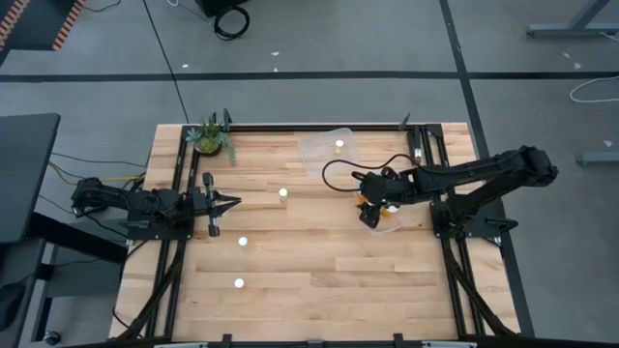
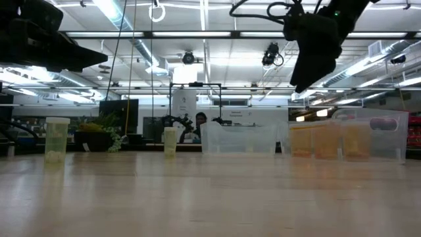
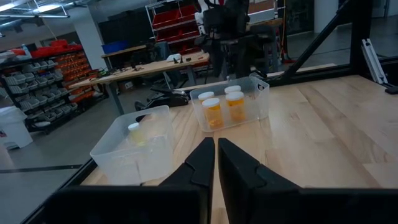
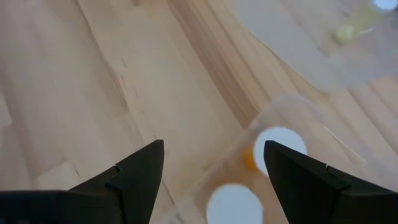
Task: Pick and place medicine bottles into bin by pill shape (circle, oval)
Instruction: Put the top small yellow pill bottle into the top transparent bin
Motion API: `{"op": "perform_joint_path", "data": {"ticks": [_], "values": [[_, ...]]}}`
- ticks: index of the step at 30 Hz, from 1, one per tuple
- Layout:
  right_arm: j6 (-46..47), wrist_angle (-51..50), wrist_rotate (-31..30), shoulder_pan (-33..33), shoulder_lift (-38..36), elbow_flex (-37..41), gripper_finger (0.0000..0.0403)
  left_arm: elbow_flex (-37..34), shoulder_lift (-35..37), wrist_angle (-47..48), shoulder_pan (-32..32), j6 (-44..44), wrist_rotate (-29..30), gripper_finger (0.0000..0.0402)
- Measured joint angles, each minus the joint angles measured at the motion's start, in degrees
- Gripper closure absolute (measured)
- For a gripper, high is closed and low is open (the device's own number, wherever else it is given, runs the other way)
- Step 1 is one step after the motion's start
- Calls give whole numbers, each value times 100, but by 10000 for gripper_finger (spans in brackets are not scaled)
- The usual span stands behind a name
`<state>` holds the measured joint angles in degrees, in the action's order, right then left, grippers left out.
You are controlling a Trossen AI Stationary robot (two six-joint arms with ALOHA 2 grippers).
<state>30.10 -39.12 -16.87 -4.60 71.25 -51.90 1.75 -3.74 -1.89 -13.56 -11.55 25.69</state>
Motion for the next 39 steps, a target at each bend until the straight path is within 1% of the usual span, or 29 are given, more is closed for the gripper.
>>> {"op": "perform_joint_path", "data": {"ticks": [4,7,10,14,24,32,39], "values": [[-160,454,31,0,148,-6,118,0,0,-2,0,0,0,366],[-364,638,134,32,425,-41,118,-2,2,5,0,0,0,363],[-571,650,224,96,810,-246,118,-2,2,6,-1,1,2,361],[-935,642,384,181,1383,-724,118,-2,2,4,-2,1,0,365],[-1871,467,719,392,2674,-2238,118,-2,2,2,-2,2,0,373],[-2414,351,1033,662,3378,-3070,118,-2,2,2,-2,0,0,363],[-2812,360,1186,858,3828,-3625,118,-2,2,0,0,2,0,370]]}}
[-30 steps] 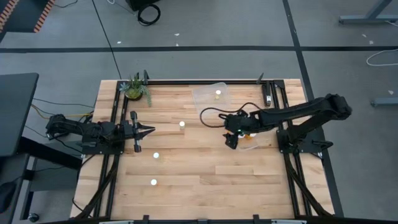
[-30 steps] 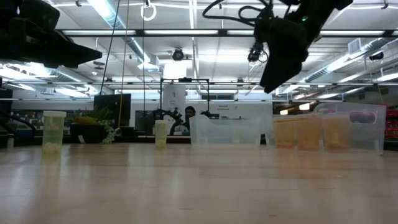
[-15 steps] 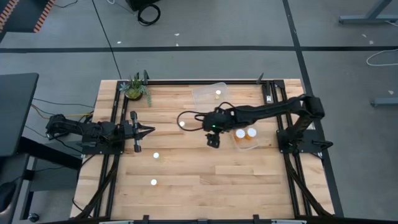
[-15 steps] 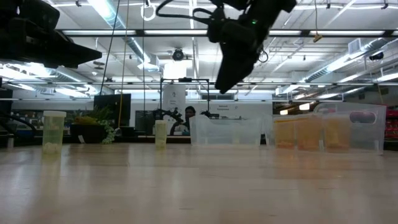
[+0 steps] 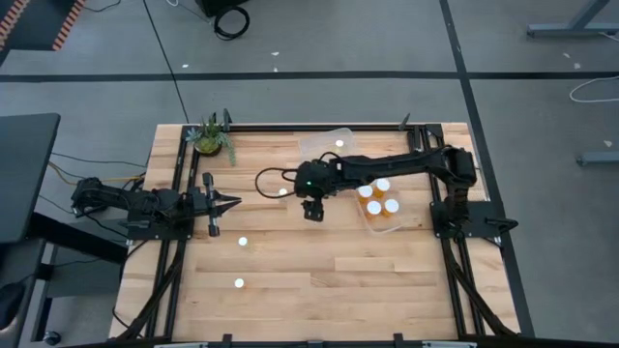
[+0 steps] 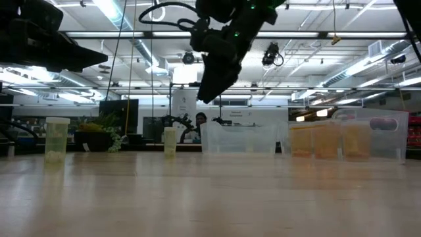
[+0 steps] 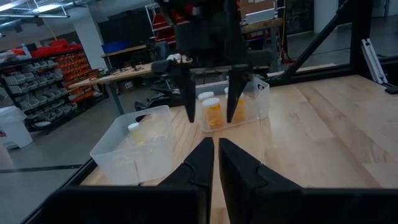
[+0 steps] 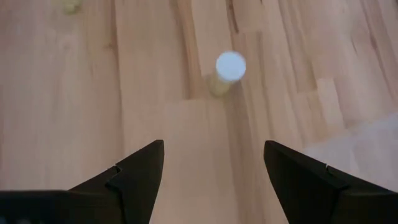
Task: Pick and place medicine bottles into bin by pill shape (circle, oval)
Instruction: Put the top small yellow pill bottle into the top transparent bin
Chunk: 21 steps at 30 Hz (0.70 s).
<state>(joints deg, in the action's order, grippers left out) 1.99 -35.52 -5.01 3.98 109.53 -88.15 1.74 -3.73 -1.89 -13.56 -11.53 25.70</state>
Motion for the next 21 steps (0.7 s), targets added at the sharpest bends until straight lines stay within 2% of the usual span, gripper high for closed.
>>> {"op": "perform_joint_path", "data": {"ticks": [13,21], "values": [[-845,60,359,324,1185,-1269,118,0,0,0,0,0,0,363],[-1088,186,873,476,1550,-1544,118,0,0,-2,0,-2,2,372]]}}
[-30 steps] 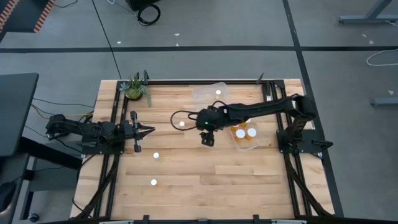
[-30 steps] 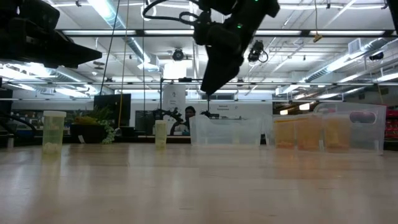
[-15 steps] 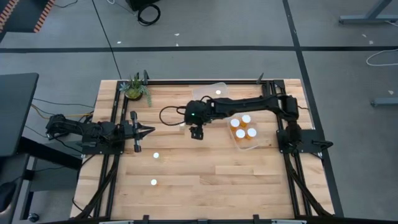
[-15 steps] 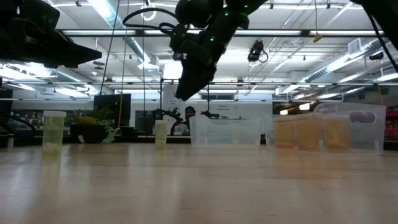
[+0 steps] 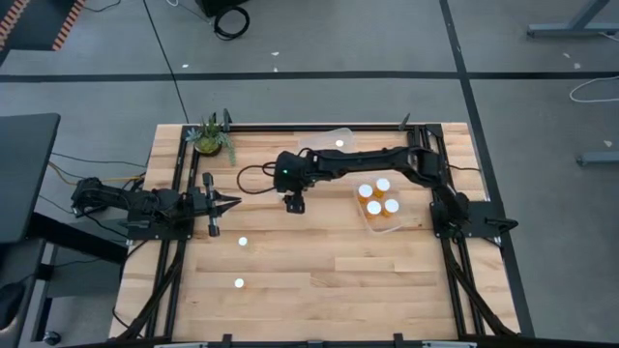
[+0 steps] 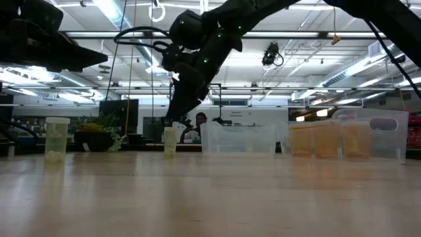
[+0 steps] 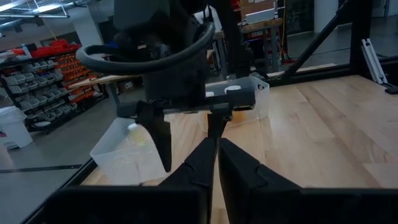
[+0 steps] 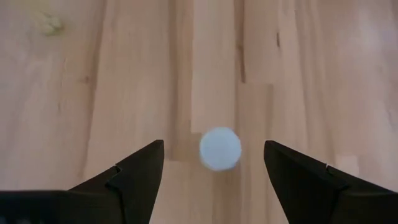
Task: Pick and place medicine bottles into bin by pill shape (circle, oval)
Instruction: Put the top small yellow pill bottle into the top transparent bin
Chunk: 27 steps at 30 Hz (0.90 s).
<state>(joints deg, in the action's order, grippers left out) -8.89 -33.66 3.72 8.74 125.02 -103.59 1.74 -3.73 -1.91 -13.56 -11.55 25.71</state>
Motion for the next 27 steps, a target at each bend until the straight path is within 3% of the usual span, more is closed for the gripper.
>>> {"op": "perform_joint_path", "data": {"ticks": [5,17,27], "values": [[-187,313,280,24,121,0,118,0,0,2,-2,2,-1,370],[-675,598,235,17,360,2,121,0,0,2,0,1,0,365],[-677,553,221,22,381,2,180,0,0,2,0,0,-1,373]]}}
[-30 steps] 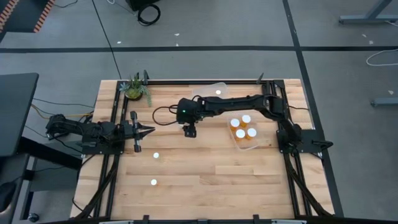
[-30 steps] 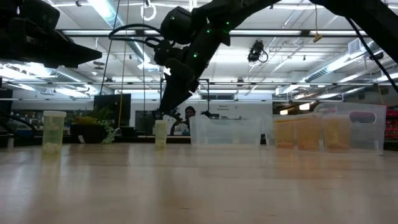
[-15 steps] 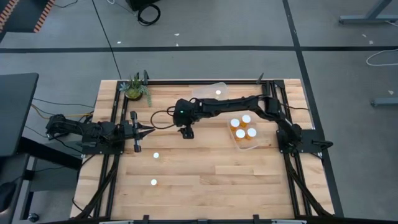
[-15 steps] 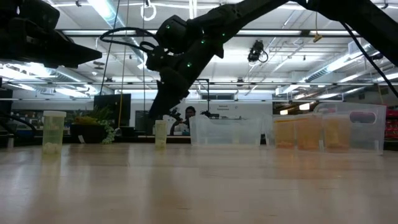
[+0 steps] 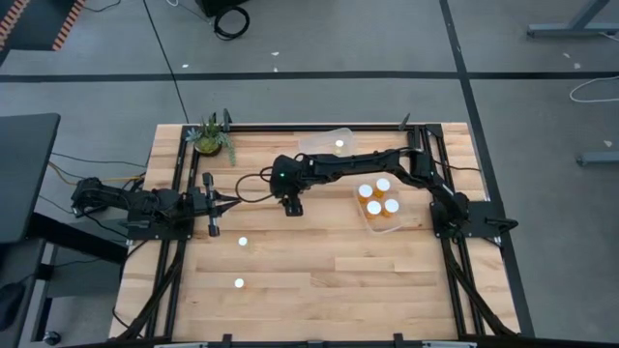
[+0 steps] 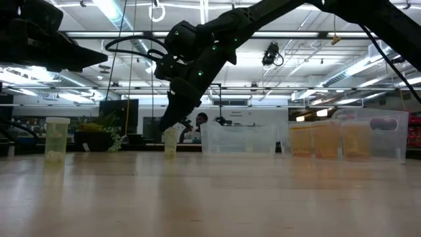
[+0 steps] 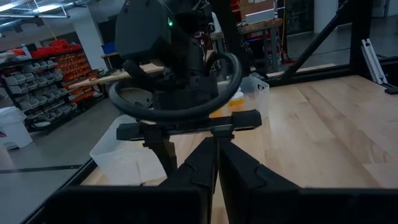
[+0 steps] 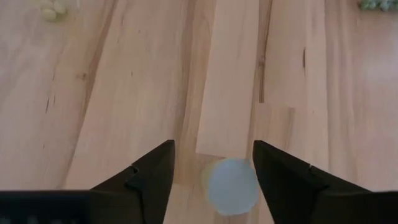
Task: Pick and place medicine bottles into bin by pill shape (circle, oval)
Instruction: Put the top small yellow pill bottle into the top transparent bin
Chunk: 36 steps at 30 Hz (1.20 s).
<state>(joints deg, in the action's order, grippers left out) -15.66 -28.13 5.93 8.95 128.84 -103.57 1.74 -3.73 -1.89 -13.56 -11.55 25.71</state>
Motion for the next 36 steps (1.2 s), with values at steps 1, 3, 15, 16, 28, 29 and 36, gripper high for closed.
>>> {"op": "perform_joint_path", "data": {"ticks": [1,3,15,16,28,29,36], "values": [[0,-51,-39,3,0,0,187,0,0,0,0,0,1,372],[13,-180,-171,30,0,0,198,0,-2,0,-1,1,-1,369],[155,-331,-300,76,0,0,256,0,0,0,-2,1,1,370],[155,-330,-299,77,0,0,260,0,-1,0,-1,0,0,371],[168,-555,-636,116,-231,2,262,0,-2,0,0,0,1,363],[179,-617,-640,120,-245,2,263,0,0,0,-2,2,1,363],[190,-817,-675,137,-508,5,263,0,-11,-17,-2,0,5,372]]}}
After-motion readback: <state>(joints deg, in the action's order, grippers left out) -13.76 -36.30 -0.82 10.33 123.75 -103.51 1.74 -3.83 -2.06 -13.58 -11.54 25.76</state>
